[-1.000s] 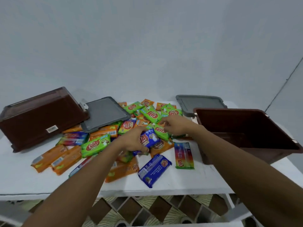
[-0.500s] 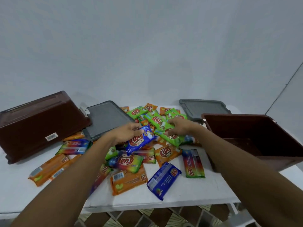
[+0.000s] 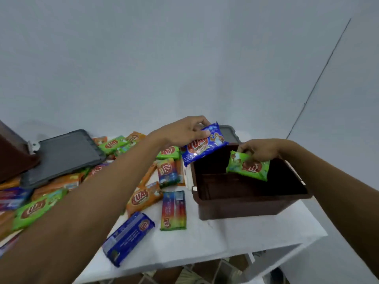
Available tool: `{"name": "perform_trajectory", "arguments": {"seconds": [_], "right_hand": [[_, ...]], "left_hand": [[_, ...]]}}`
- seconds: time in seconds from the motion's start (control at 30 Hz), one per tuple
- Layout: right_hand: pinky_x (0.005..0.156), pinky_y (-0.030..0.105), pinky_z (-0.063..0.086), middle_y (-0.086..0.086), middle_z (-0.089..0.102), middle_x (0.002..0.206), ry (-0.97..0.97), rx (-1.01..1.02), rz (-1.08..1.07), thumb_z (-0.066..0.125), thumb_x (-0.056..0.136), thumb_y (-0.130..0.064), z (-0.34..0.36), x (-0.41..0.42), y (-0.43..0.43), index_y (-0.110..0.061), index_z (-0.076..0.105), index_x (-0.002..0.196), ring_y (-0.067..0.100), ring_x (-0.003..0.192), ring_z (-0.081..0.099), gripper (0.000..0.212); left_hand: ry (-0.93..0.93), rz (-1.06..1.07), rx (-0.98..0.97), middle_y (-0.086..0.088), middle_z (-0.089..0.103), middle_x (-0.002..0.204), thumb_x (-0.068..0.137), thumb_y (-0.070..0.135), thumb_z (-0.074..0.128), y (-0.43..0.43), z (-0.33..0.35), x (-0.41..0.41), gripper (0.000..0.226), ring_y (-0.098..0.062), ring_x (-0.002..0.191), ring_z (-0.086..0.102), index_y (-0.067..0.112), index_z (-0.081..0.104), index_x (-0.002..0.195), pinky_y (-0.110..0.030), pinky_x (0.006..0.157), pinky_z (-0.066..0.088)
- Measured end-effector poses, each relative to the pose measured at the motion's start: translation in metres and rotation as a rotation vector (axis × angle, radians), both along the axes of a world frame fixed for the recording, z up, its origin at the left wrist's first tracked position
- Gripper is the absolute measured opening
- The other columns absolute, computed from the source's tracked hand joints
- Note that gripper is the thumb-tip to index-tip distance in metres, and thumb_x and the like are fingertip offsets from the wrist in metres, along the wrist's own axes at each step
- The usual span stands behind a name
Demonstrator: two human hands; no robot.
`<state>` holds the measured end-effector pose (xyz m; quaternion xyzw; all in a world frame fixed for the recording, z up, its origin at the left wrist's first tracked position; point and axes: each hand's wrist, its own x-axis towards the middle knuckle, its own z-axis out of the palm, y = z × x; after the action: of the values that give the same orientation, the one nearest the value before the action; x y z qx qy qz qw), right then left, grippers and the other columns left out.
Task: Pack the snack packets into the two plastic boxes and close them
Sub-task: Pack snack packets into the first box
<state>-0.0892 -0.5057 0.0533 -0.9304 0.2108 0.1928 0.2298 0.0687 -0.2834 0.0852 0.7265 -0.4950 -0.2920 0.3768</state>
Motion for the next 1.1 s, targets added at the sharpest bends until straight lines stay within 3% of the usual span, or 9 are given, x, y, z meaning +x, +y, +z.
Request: {"name": "perform_trajectory", "arguments": {"seconds": [0.1, 0.2, 0.27, 0.37, 0.47, 0.67, 0.8, 0.87, 1.1], "right_hand": [[0.079, 0.037, 0.054, 0.005, 0.067, 0.106, 0.098, -0.158, 0.157, 0.07, 0.084, -0.01, -0.026, -0.004, -0.022, -0.016, 0.061, 0.114, 0.02, 0.089, 0.065, 0.032], [0.065, 0.025, 0.049, 0.01, 0.064, 0.115, 0.18, -0.166, 0.263, 0.061, 0.087, -0.004, -0.044, 0.001, -0.032, -0.014, 0.059, 0.122, 0.02, 0.09, 0.059, 0.036], [0.062, 0.021, 0.047, 0.009, 0.064, 0.119, 0.203, -0.163, 0.314, 0.06, 0.088, -0.003, -0.052, 0.006, -0.037, -0.014, 0.059, 0.124, 0.017, 0.09, 0.057, 0.038], [0.074, 0.025, 0.046, 0.008, 0.065, 0.12, 0.189, -0.154, 0.351, 0.066, 0.086, -0.008, -0.059, 0.012, -0.045, -0.017, 0.059, 0.127, 0.017, 0.092, 0.058, 0.043], [0.078, 0.024, 0.046, 0.005, 0.067, 0.117, 0.151, -0.179, 0.383, 0.072, 0.084, -0.018, -0.063, 0.015, -0.051, -0.019, 0.06, 0.128, 0.02, 0.099, 0.061, 0.045], [0.095, 0.036, 0.047, 0.004, 0.067, 0.116, 0.048, -0.28, 0.408, 0.075, 0.079, -0.029, -0.072, 0.016, -0.061, -0.022, 0.065, 0.121, 0.021, 0.11, 0.057, 0.044], [0.092, 0.036, 0.049, -0.002, 0.069, 0.114, 0.026, -0.282, 0.44, 0.081, 0.073, -0.041, -0.071, 0.016, -0.056, -0.021, 0.065, 0.121, 0.019, 0.111, 0.056, 0.054], [0.087, 0.037, 0.049, 0.0, 0.062, 0.12, 0.072, -0.341, 0.466, 0.082, 0.068, -0.048, -0.074, 0.015, -0.052, -0.025, 0.061, 0.124, 0.023, 0.113, 0.053, 0.064], [0.087, 0.04, 0.05, 0.006, 0.056, 0.122, 0.088, -0.517, 0.51, 0.079, 0.07, -0.052, -0.068, 0.012, -0.045, -0.023, 0.061, 0.124, 0.029, 0.11, 0.053, 0.064]], "left_hand": [[-0.101, -0.077, 0.13, -0.002, 0.067, 0.089, 0.099, 0.023, 0.054, -0.056, -0.026, -0.022, 0.021, -0.014, 0.074, 0.061, 0.011, 0.053, 0.116, -0.027, 0.065, 0.048], [-0.259, -0.14, 0.34, 0.007, 0.057, 0.075, 0.097, 0.018, 0.057, -0.093, -0.06, -0.029, 0.022, -0.014, 0.072, 0.054, 0.006, 0.056, 0.115, -0.024, 0.061, 0.042], [-0.315, -0.152, 0.477, 0.006, 0.057, 0.082, 0.096, 0.021, 0.059, -0.105, -0.079, -0.027, 0.02, -0.017, 0.083, 0.056, 0.012, 0.058, 0.113, -0.029, 0.069, 0.046], [-0.313, -0.16, 0.592, 0.0, 0.059, 0.094, 0.095, 0.021, 0.059, -0.114, -0.095, -0.024, 0.021, -0.018, 0.087, 0.056, 0.016, 0.058, 0.116, -0.031, 0.076, 0.046], [-0.319, -0.154, 0.628, 0.002, 0.062, 0.089, 0.094, 0.018, 0.06, -0.116, -0.103, -0.024, 0.025, -0.023, 0.092, 0.059, 0.015, 0.06, 0.119, -0.029, 0.078, 0.045], [-0.473, -0.124, 0.636, -0.004, 0.07, 0.117, 0.086, 0.019, 0.07, -0.117, -0.105, -0.021, 0.034, -0.019, 0.115, 0.058, 0.017, 0.067, 0.12, -0.036, 0.102, 0.044], [-0.574, -0.156, 0.701, -0.001, 0.06, 0.123, 0.078, 0.027, 0.078, -0.114, -0.105, -0.029, 0.051, -0.019, 0.117, 0.046, 0.022, 0.062, 0.127, -0.036, 0.094, 0.045], [-0.666, -0.176, 0.737, -0.005, 0.052, 0.128, 0.077, 0.029, 0.08, -0.113, -0.106, -0.033, 0.056, -0.024, 0.116, 0.05, 0.025, 0.059, 0.129, -0.04, 0.093, 0.049], [-0.919, -0.185, 0.7, -0.007, 0.053, 0.127, 0.082, 0.031, 0.075, -0.109, -0.099, -0.042, 0.048, -0.028, 0.113, 0.056, 0.02, 0.058, 0.126, -0.038, 0.084, 0.048]]}}
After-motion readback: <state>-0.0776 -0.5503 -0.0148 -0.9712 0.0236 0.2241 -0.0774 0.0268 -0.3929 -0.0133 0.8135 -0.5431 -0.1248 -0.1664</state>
